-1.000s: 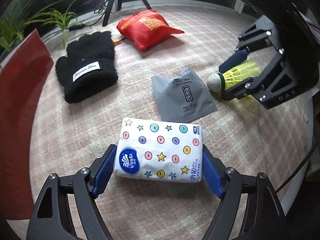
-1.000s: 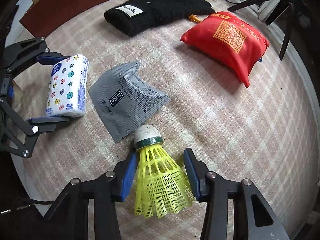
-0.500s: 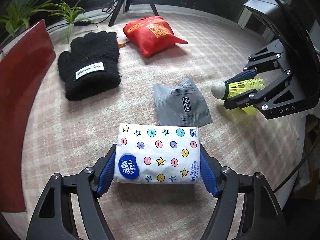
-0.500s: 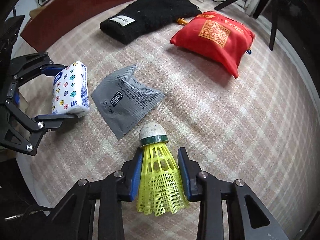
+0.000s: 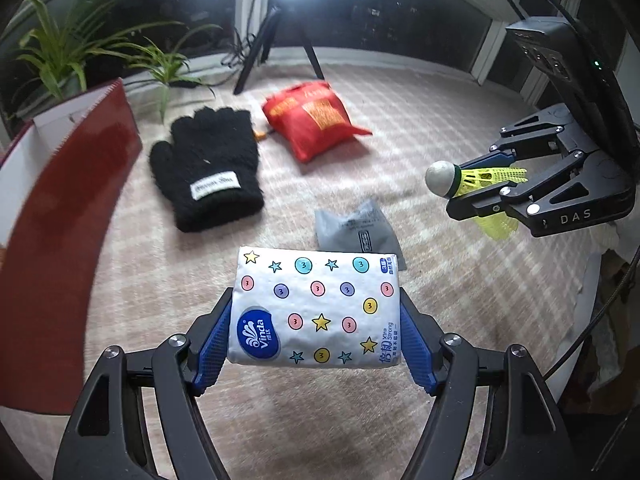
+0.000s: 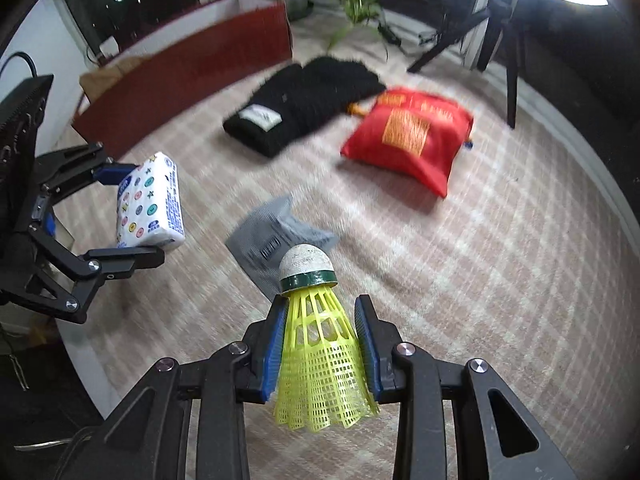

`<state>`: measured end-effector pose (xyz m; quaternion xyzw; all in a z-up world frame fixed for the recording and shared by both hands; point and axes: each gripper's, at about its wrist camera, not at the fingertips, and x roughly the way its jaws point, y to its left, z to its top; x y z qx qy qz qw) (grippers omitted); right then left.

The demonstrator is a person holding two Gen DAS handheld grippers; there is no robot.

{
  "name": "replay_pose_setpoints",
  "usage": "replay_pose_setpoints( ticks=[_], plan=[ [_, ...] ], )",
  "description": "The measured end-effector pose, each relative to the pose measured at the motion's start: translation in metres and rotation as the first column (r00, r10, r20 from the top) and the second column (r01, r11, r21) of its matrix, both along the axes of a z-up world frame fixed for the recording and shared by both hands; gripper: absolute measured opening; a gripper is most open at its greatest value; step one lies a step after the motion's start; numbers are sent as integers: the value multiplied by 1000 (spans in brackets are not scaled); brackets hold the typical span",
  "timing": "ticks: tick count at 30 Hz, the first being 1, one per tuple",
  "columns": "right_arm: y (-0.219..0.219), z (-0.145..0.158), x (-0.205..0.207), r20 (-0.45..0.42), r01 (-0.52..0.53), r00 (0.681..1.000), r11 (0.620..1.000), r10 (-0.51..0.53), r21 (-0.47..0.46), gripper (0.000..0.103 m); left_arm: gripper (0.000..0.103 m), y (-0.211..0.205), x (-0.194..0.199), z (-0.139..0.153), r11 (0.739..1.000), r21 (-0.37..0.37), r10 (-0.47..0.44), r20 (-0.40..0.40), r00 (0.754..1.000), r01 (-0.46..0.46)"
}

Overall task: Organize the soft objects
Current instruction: 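Carry the shuttlecock and tissue pack over the box with both tools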

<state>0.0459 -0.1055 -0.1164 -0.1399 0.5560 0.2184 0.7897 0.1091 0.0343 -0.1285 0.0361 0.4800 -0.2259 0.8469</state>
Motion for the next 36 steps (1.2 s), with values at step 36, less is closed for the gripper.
replay_pose_setpoints(
  ticks=[36],
  plan=[
    [184, 113, 95, 293, -153, 951, 974, 99, 168, 30, 74, 187, 35, 90, 927, -72, 374, 186, 909, -367]
  ],
)
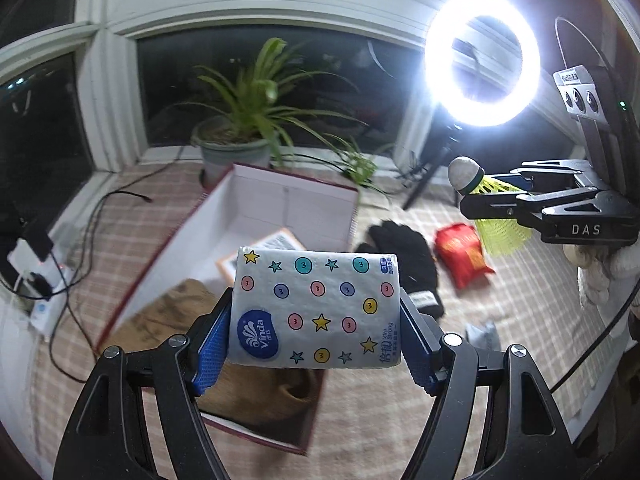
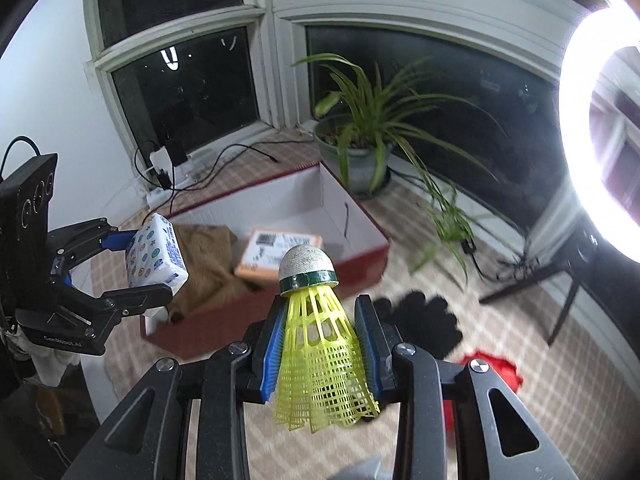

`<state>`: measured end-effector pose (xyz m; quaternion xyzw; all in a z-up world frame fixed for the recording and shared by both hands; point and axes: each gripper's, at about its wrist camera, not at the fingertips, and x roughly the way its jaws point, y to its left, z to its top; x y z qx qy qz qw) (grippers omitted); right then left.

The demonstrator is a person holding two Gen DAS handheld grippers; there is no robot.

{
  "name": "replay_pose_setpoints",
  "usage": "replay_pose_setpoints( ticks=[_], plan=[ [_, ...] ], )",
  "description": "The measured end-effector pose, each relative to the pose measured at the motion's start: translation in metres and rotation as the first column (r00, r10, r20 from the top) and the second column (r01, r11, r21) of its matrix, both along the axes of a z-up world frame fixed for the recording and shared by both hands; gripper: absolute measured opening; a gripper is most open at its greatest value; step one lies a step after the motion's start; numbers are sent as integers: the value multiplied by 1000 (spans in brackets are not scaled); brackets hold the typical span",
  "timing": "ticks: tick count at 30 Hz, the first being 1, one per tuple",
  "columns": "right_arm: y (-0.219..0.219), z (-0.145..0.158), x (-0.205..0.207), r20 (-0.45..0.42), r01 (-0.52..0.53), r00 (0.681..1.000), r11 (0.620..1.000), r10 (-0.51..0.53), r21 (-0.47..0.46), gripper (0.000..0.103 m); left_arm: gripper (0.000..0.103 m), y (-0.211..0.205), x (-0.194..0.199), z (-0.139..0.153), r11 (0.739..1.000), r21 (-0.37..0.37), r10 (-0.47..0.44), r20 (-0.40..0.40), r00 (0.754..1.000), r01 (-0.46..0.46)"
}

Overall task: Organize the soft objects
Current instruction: 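Carry the shuttlecock and tissue pack over the box with both tools, then open the right tool over the box while the left tool releases the tissue pack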

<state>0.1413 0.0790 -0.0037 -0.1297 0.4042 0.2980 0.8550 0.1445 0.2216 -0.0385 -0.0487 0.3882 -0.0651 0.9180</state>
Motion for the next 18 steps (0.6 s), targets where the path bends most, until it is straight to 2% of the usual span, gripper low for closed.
replay_pose_setpoints(
  ticks=[10, 18],
  plan=[
    [51, 1, 44, 45, -30, 999, 999, 30, -13, 30, 74, 32, 26, -7, 997, -5, 76, -11, 997, -76],
    [87, -26, 75, 30, -77, 996, 994, 80, -72, 30, 74, 57, 49, -22, 990, -23, 141, -56, 989, -142]
  ],
)
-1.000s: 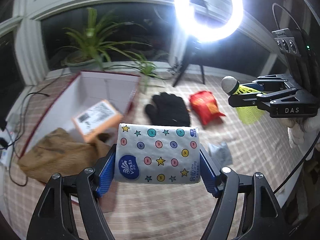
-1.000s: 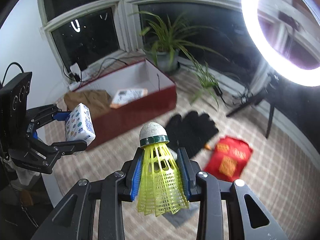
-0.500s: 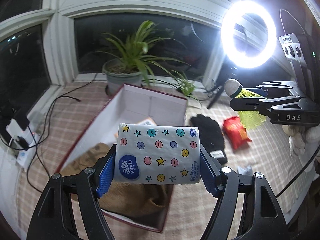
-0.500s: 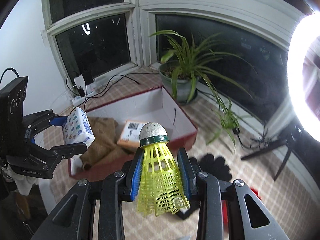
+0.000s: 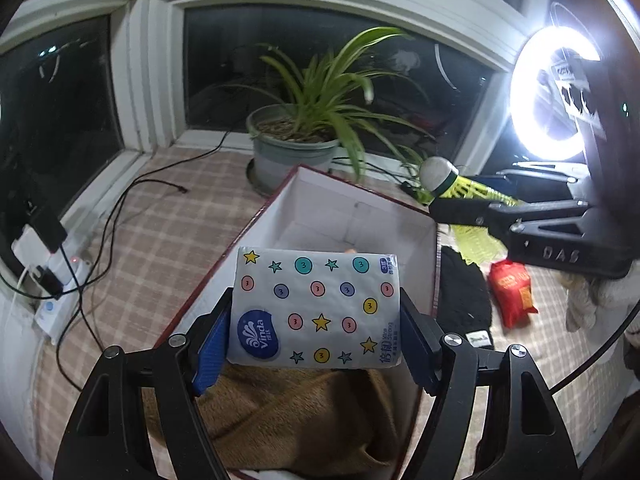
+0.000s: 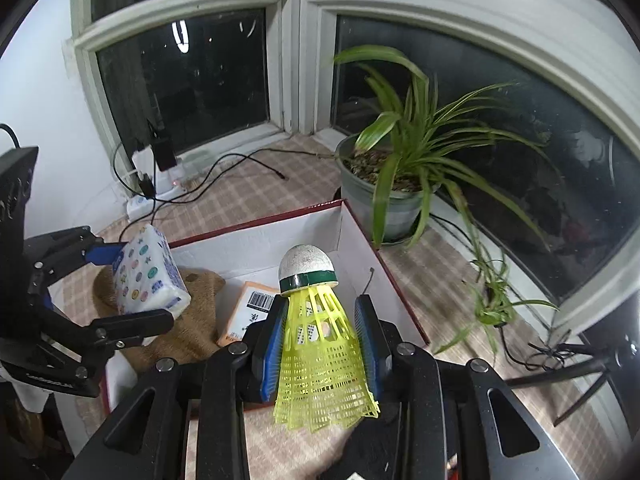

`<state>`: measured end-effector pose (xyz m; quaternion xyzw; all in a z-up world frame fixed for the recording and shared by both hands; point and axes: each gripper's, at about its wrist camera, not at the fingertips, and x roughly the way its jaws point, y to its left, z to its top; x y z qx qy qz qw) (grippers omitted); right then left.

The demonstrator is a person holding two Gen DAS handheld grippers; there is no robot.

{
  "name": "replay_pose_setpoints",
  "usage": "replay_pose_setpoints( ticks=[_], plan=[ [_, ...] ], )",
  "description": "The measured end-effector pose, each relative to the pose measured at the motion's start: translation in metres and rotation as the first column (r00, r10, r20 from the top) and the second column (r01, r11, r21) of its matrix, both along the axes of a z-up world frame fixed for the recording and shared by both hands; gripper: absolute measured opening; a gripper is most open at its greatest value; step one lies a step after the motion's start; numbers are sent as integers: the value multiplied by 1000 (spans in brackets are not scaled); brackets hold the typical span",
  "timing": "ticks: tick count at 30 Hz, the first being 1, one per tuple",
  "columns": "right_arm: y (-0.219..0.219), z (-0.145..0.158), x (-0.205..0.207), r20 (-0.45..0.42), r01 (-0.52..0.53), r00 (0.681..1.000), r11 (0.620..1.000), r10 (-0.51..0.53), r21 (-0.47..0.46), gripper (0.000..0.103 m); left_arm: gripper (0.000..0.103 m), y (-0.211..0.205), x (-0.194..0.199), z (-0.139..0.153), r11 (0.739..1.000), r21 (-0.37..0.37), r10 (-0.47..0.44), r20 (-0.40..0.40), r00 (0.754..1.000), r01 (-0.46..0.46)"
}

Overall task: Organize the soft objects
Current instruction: 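Open the right tool over the box while the left tool releases the tissue pack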

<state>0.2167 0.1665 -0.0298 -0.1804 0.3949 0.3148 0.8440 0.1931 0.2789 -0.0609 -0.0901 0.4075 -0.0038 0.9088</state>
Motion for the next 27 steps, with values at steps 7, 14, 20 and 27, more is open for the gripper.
replay_pose_setpoints(
  ticks=[7, 14, 20, 27],
  plan=[
    [9, -20, 21, -33, 4, 999, 1000, -5, -9, 32, 74, 6, 12, -12, 1000, 1, 15, -42, 999, -15],
    [8, -33, 35, -60, 23, 998, 1000, -23, -4, 40, 74, 5, 22, -16, 1000, 9, 20, -63, 998, -19],
    [0, -30, 37, -47, 51, 998, 998, -50, 25, 77, 80, 5, 26, -19, 1000, -5, 29, -82, 996, -29],
    [-10, -22, 36, -55, 72, 996, 996, -69, 51, 77, 80, 8, 24, -16, 999, -20, 43, -83, 996, -45]
  ],
)
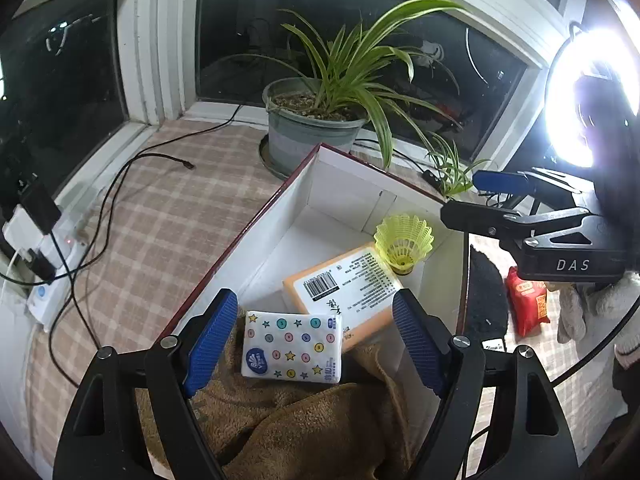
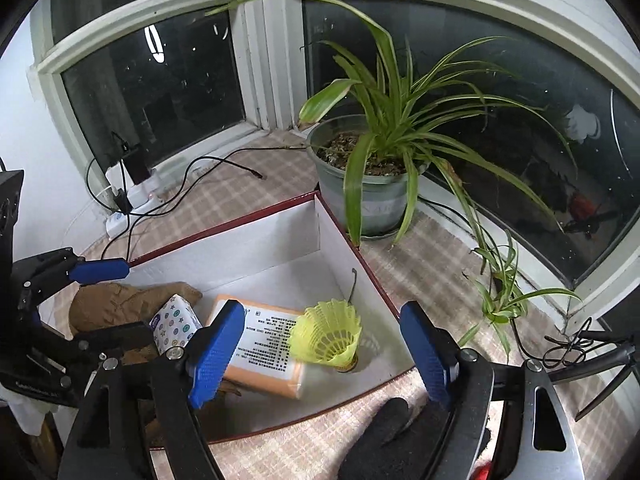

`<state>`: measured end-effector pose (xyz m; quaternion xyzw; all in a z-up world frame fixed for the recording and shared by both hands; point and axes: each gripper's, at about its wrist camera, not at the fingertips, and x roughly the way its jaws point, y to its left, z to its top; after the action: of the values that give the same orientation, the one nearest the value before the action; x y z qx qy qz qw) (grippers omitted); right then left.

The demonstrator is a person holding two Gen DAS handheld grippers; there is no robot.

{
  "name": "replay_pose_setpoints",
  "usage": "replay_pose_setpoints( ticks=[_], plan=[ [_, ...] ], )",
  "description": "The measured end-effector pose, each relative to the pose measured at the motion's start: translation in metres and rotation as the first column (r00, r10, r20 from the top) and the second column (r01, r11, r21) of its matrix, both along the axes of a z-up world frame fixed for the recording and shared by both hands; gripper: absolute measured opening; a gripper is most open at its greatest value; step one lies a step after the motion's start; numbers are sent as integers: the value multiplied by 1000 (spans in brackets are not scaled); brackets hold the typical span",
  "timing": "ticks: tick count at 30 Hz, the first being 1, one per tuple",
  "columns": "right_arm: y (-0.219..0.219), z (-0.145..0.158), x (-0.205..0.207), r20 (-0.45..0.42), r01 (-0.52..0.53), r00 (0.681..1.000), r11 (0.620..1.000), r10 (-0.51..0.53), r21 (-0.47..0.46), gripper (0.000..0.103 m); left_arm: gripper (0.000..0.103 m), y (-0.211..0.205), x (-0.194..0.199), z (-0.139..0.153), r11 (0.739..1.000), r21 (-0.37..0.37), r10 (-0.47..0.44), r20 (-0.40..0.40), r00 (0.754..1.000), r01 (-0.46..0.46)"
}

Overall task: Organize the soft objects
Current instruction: 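Open the right tool over the box while the left tool releases the tissue pack, then move the right tool to the red snack bag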

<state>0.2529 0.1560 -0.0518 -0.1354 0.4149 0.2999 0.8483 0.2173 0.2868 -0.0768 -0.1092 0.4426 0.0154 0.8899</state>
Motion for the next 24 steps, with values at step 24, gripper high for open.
replay_pose_setpoints(
  ticks=[24],
  plan=[
    [-152, 34, -63, -47, 187, 982, 959, -181, 212, 77, 80, -69, -41, 34, 987, -140, -69, 102, 992, 83]
  ],
)
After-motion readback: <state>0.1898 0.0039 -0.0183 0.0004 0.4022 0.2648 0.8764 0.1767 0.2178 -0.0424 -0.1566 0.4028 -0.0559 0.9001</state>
